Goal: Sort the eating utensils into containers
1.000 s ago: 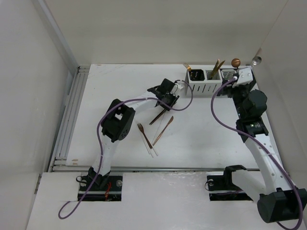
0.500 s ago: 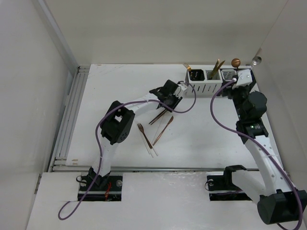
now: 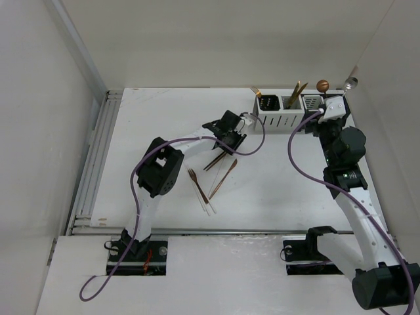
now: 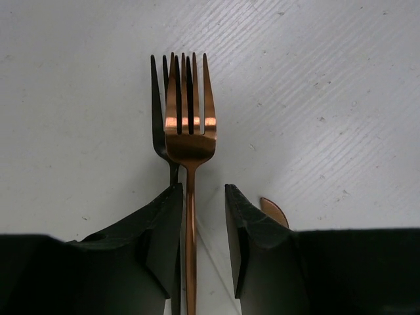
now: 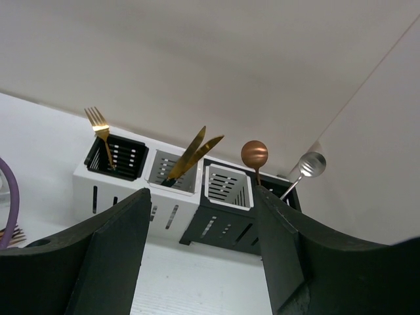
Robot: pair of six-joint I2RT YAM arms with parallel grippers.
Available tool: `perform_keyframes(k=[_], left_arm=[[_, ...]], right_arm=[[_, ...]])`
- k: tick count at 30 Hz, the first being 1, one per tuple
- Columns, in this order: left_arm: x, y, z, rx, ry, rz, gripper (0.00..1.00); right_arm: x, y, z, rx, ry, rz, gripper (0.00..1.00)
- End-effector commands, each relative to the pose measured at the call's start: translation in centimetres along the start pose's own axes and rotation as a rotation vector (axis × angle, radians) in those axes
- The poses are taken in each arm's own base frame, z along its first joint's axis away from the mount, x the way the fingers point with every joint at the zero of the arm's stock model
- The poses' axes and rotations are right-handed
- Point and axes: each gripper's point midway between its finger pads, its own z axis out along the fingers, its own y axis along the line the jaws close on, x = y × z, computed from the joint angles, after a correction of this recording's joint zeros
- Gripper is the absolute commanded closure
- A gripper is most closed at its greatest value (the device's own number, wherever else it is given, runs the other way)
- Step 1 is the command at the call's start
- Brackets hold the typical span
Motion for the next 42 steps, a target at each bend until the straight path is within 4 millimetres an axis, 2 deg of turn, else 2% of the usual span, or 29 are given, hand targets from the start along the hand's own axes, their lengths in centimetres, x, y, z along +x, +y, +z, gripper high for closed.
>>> perform_keyframes(k=[1,5,10,14,18,21,23,26,28,33,36,37,39,42], left_arm=[[-1.4,0.1,-0.4,0.004,-0.035,-0.005,0.7],[-1.6,0.1,-0.3,0.003,-0.044,-0.005,0.7],[-0.1,-0.2,1.2,0.026,0.006,0.003,0.72],[0.4,-0.4,1.9,0.039,0.019,0.002,0.8],[0.0,-0.7,1.6,0.058,0.009,0.002,0.84],[1.0,-0.7,1.8,0.06,0.032,0.0,0.97],[1.0,-0.8,1.8,0.06,0.032,-0.009,1.0],[0.0,-0.7,0.6,0.049,0.01,-0.016,1.0],[-1.8,-0.6,-0.5,0.047,-0.029,-0.013,1.0],[-6.7,0.3,-4.9,0.032,-0.13,-0.041,1.0],[-7.2,1.3,-7.0,0.027,-0.144,-0.101,1.0],[-7.0,1.5,-7.1,0.046,-0.135,-0.123,1.0],[-7.0,1.2,-8.2,0.079,-0.131,-0.143,1.0],[-7.3,0.7,-8.9,0.113,-0.128,-0.099,1.0]], right_arm=[[-1.3,-0.8,-0.3,0.031,-0.044,-0.006,0.31],[-1.6,-0.9,-0.5,0.034,-0.052,-0.006,0.31],[-1.6,-1.0,-0.5,0.034,-0.052,-0.015,0.31],[-1.6,-1.0,-0.5,0.034,-0.052,-0.015,0.31],[-1.6,-1.0,-0.5,0.034,-0.052,-0.015,0.31],[-1.6,-1.1,-0.5,0.043,-0.049,-0.024,0.31],[-1.5,-1.1,-0.5,0.043,-0.049,-0.024,0.31],[-1.5,-1.1,-0.5,0.043,-0.049,-0.024,0.31],[-1.6,-1.0,-0.5,0.033,-0.052,-0.024,0.31],[-1.6,-1.0,-0.5,0.033,-0.052,-0.024,0.31],[-2.4,-1.4,-0.5,0.048,-0.066,-0.023,0.31],[-2.4,-1.4,-0.5,0.048,-0.067,-0.014,0.31],[-2.9,-1.5,-0.5,0.051,-0.075,-0.013,0.31],[-2.9,-1.5,-0.5,0.051,-0.075,-0.013,0.31]])
